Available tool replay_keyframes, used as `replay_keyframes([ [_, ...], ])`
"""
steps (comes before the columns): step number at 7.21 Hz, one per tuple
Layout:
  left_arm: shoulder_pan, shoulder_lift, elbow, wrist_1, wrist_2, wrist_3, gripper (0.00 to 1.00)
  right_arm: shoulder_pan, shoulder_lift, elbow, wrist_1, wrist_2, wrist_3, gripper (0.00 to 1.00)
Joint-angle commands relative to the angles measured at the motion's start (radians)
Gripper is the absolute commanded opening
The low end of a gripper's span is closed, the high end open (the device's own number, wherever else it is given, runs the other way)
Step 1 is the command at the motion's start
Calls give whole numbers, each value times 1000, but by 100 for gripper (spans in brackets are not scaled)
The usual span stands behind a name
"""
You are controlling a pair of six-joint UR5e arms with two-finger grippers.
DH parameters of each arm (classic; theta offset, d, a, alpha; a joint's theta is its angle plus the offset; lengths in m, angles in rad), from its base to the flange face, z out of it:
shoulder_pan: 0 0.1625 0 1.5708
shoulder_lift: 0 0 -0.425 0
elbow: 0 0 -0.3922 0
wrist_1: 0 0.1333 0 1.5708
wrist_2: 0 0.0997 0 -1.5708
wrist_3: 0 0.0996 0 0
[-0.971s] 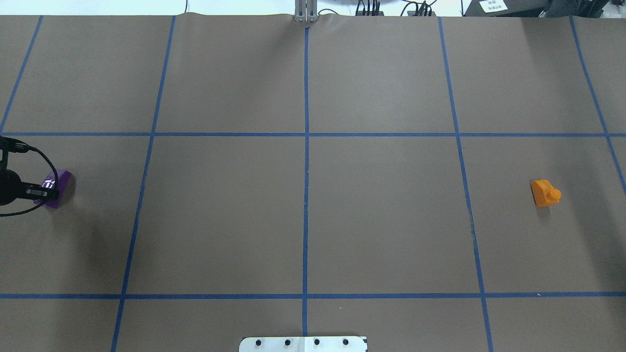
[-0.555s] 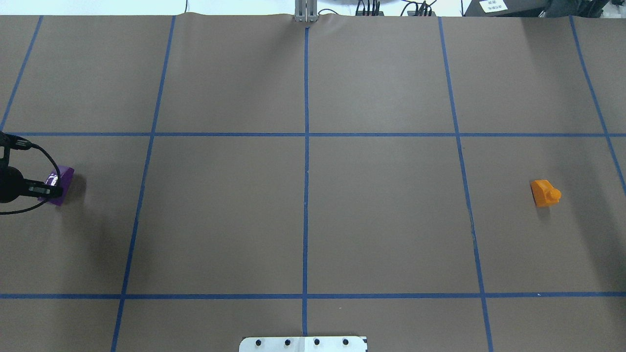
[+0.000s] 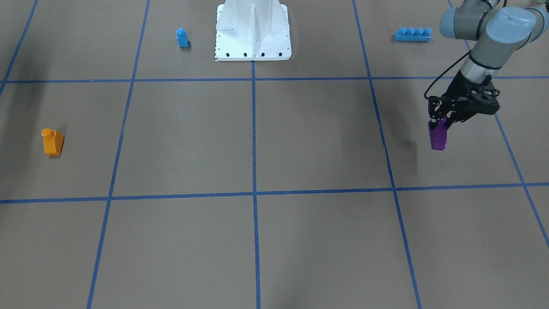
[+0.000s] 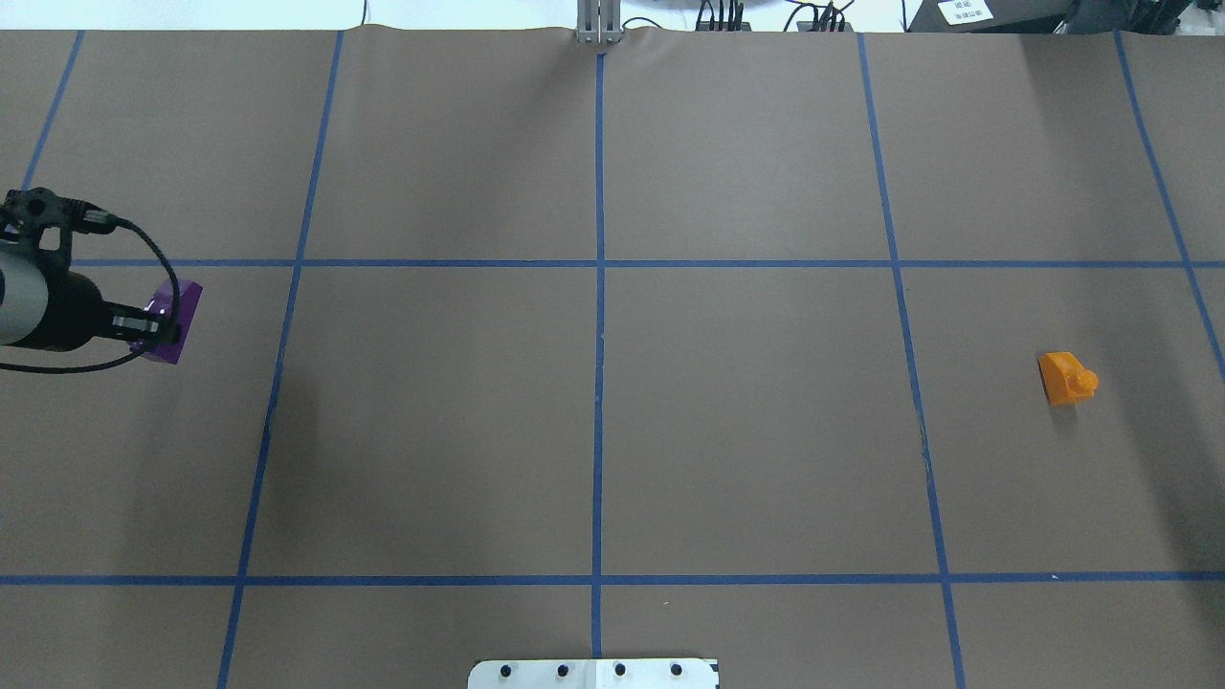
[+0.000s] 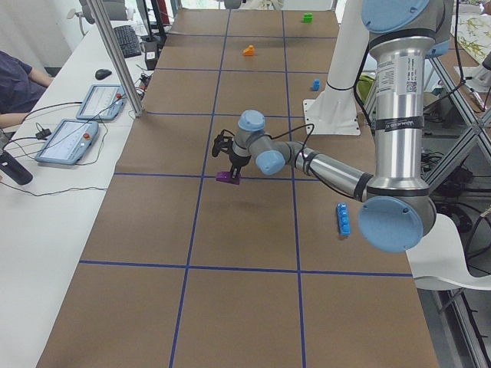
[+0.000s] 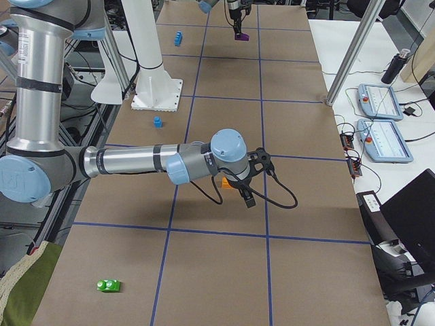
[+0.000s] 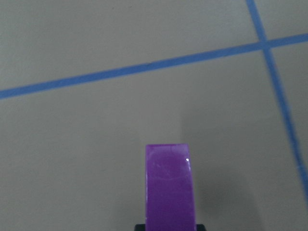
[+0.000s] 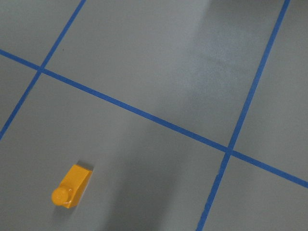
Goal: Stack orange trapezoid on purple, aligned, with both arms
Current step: 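Carry the purple block with the left gripper to the table center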
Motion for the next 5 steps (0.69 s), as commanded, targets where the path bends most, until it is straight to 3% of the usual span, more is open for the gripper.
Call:
replay_keyframes([
  [1, 126, -269, -32, 273, 9, -184, 0, -11, 7, 2, -1, 21, 0, 100],
  [3, 348, -569, 8, 561, 154, -359, 0, -14, 7, 1, 0, 25, 29, 100],
  [5, 421, -763, 207, 575, 182, -458, 0, -17, 7, 1, 0, 25, 33, 100],
])
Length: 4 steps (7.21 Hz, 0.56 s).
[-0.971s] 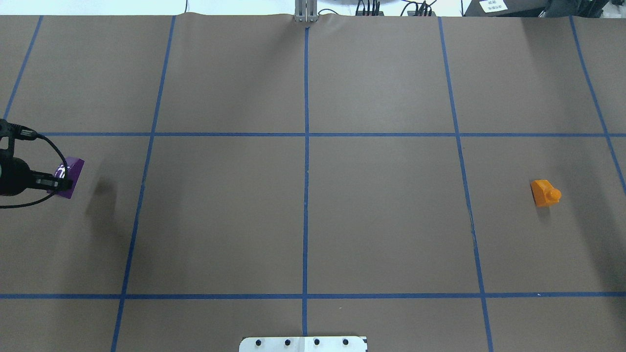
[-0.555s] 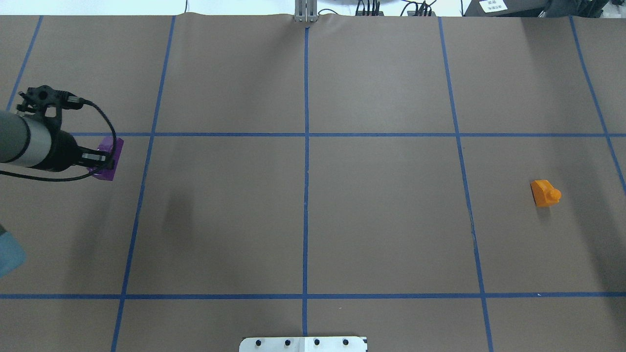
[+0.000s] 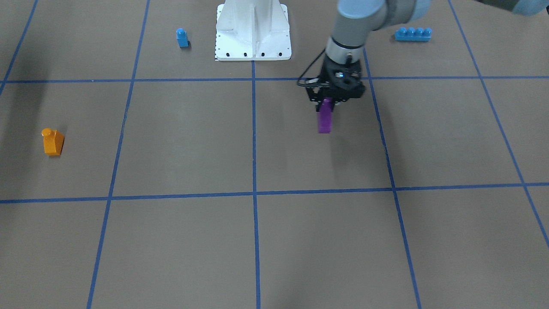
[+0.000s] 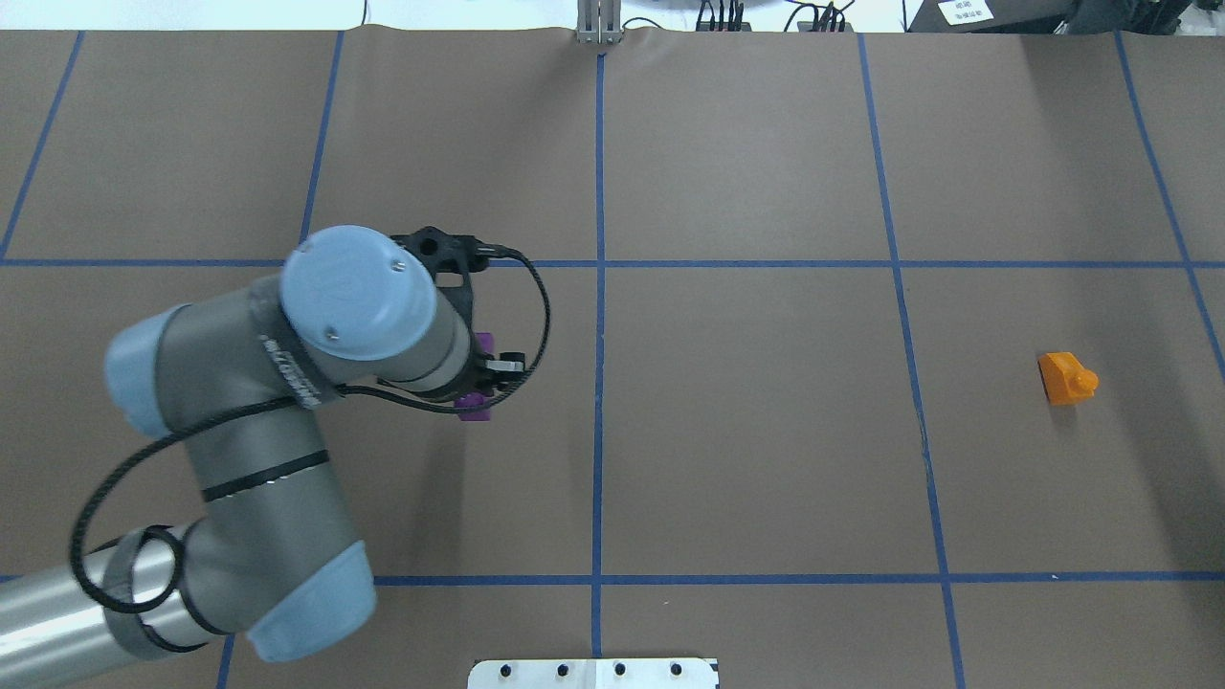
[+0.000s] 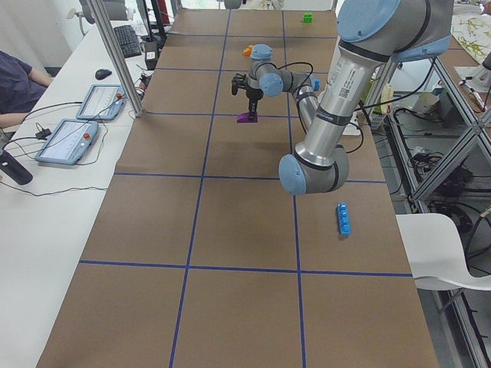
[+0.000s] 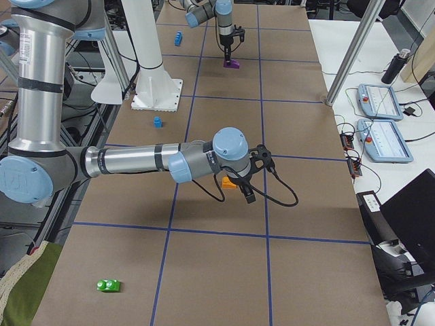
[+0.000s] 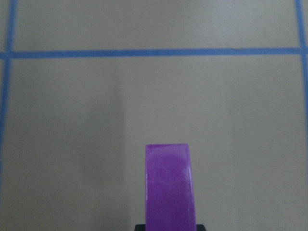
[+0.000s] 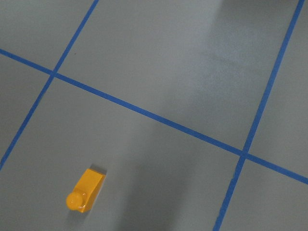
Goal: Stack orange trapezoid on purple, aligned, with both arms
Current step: 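Carry the purple block with the left gripper to the table center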
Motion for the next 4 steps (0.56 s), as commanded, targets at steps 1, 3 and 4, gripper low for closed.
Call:
replay_keyframes([
  [1, 61, -189, 222, -26, 24, -68, 0, -3, 0, -2, 0, -1, 2, 100],
  [3, 61, -194, 350, -198, 24, -68, 0, -7, 0, 0, 0, -1, 2, 100],
  [4, 61, -195, 374, -220, 24, -67, 0, -7, 0, 0, 0, -1, 2, 100],
])
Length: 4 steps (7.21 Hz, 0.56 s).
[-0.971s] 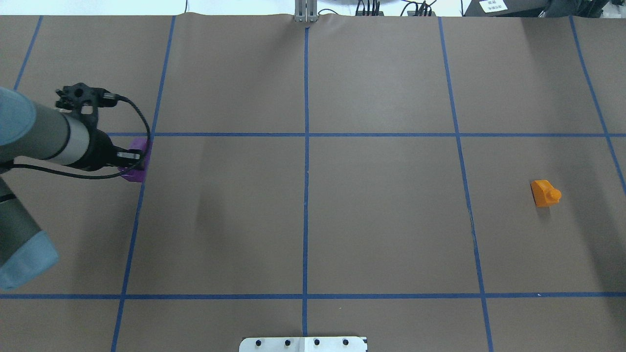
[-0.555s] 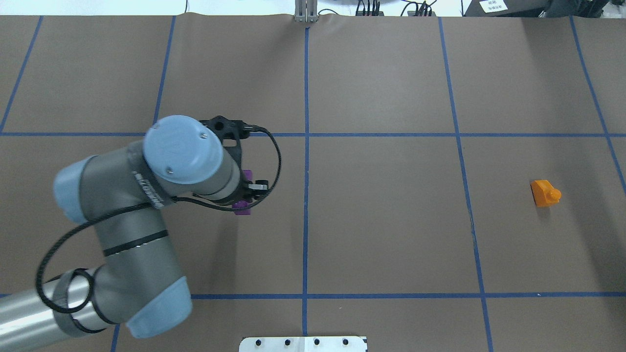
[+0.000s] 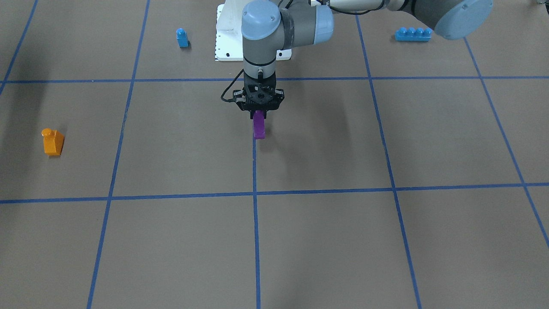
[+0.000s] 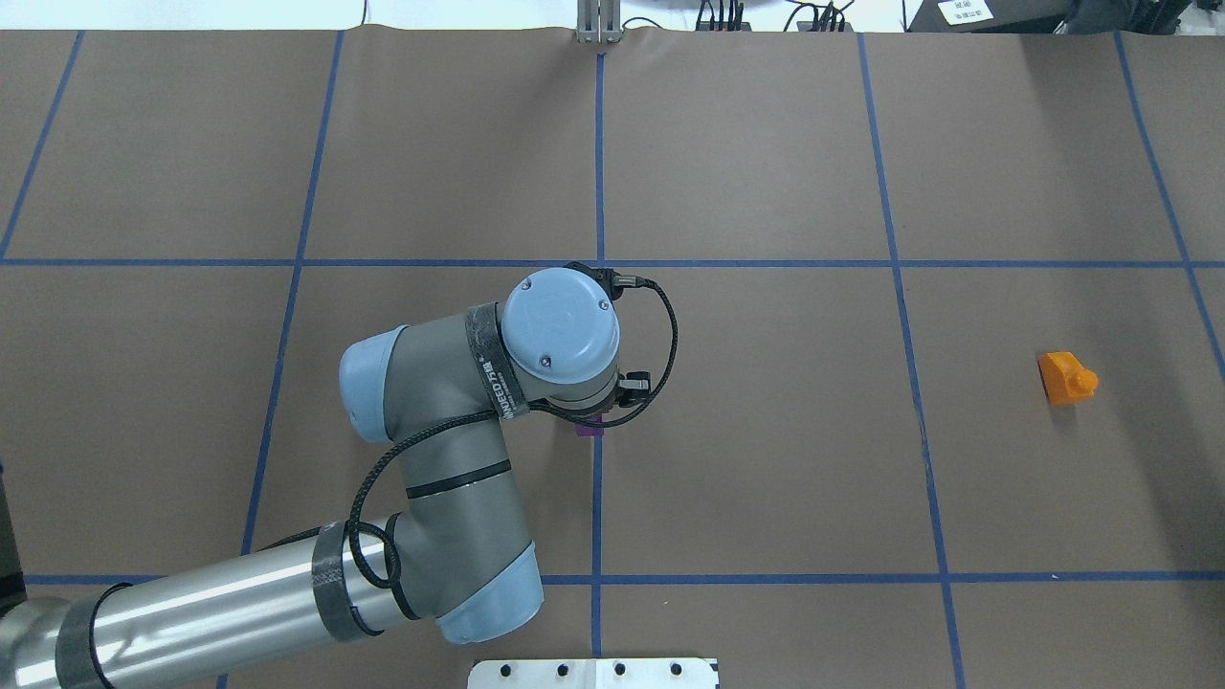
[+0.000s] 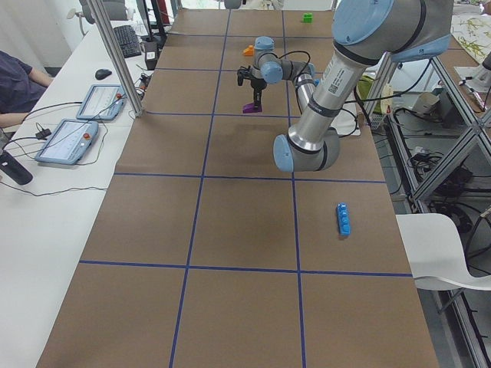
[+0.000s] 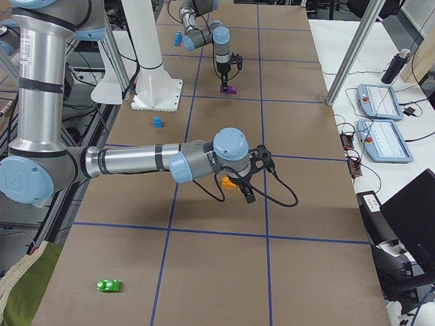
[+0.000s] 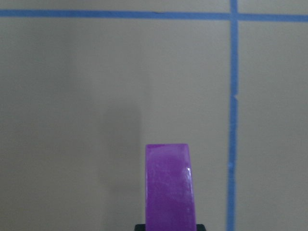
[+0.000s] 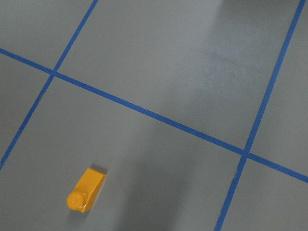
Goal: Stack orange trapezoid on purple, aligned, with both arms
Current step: 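Carry the purple block with the left gripper to the table center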
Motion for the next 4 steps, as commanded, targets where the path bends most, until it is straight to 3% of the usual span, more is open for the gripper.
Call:
replay_keyframes([
  [1, 1, -5, 50, -52, 0, 6, 0, -1, 0, 1, -2, -2, 0, 100],
  [4, 7, -8, 52, -52, 2, 17, 0, -2, 0, 1, 0, 0, 1, 100],
])
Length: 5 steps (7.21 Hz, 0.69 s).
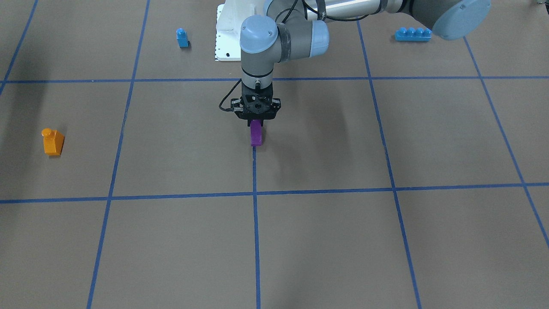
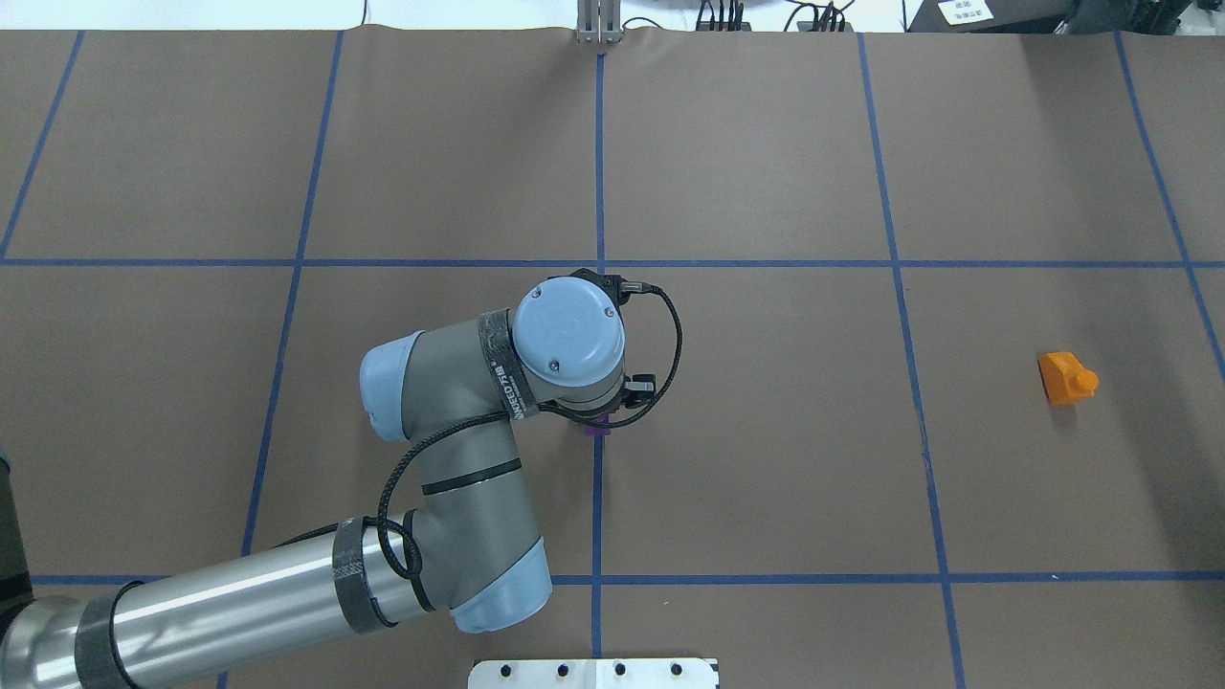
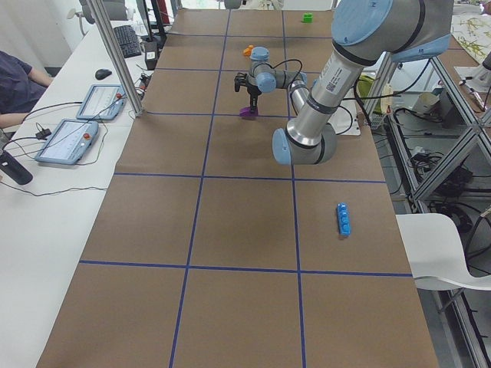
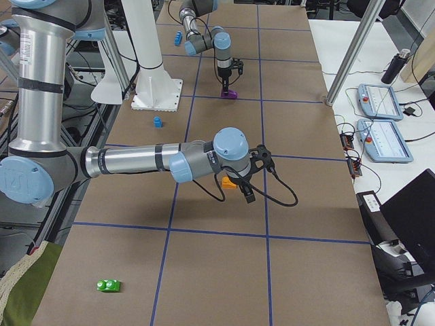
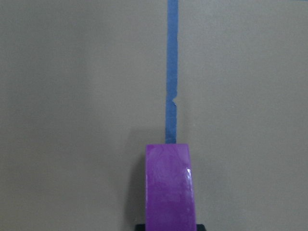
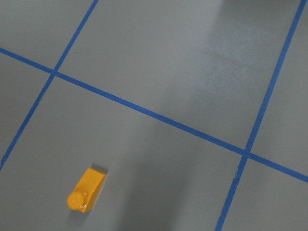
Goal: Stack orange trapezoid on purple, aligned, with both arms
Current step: 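Lower the purple block onto the table with the left gripper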
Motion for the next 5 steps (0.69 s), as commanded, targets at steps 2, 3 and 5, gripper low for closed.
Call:
replay_keyframes([
  [2, 3, 0, 2, -1, 3, 6, 0, 0, 0, 0, 0, 0, 0, 100],
  [3, 6, -2, 11, -2, 26, 6, 0, -2, 0, 0, 0, 0, 0, 100],
  [5, 7, -28, 45, -4, 28, 8, 0, -2, 0, 0, -1, 0, -1, 100],
])
